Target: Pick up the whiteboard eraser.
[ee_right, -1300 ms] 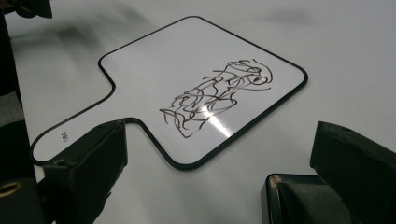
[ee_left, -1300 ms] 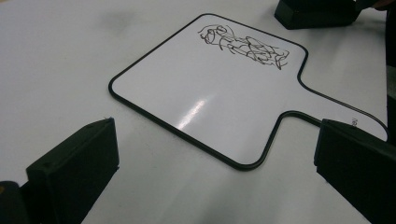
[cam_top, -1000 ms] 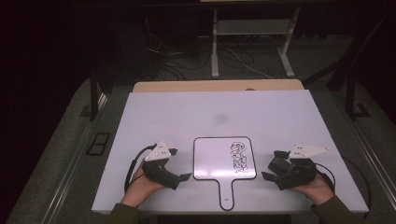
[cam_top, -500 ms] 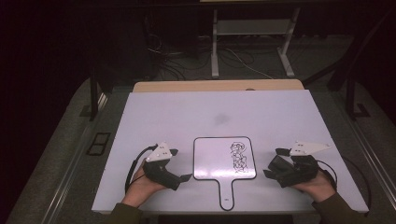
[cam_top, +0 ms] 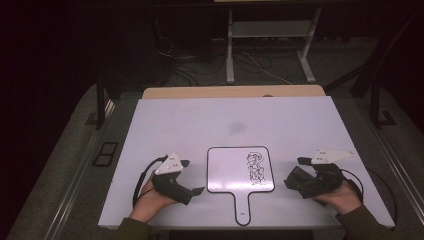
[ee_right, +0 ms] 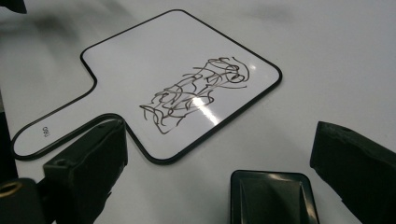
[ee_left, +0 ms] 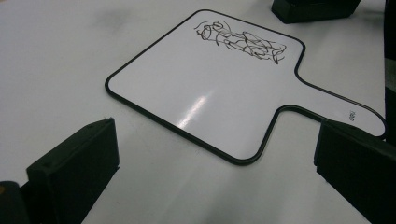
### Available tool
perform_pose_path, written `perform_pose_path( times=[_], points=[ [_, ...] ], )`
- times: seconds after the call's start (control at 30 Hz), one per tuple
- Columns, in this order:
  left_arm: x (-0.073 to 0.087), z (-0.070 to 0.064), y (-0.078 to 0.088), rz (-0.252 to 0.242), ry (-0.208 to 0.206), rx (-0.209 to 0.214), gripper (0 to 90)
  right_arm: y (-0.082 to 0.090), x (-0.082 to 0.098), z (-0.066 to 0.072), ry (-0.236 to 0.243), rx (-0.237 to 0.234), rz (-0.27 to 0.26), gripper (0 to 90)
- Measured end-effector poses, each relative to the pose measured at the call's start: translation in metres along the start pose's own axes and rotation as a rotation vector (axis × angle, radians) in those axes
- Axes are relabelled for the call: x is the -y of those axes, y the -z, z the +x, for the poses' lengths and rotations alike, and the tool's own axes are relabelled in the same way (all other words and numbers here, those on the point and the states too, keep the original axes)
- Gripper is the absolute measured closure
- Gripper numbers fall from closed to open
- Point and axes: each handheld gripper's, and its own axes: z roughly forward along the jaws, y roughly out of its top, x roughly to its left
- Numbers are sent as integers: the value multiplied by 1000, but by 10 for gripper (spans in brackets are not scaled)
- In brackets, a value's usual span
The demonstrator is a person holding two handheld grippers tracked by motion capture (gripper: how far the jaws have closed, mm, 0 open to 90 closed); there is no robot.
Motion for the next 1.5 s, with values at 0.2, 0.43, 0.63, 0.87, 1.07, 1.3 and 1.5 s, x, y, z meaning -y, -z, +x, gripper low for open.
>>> perform_pose_path(
  times=[0.2,0.43,0.63,0.87,1.07,1.3,1.5],
  points=[
    [0,0,0,12,5,2,0,3,1,-4,-4,9,14,27],
    [2,0,0,6,7,2,0,7,3,-10,-10,25,28,27],
    [2,0,-1,3,12,7,0,10,7,-15,-21,32,47,27],
    [3,0,-1,8,12,15,0,13,13,-18,-28,37,83,27],
    [3,1,-1,8,14,16,0,14,20,-21,-39,42,129,26],
    [4,0,-2,12,16,13,0,15,28,-23,-41,51,164,26],
    [4,0,-2,14,12,15,0,15,29,-22,-35,66,186,27]
  ],
)
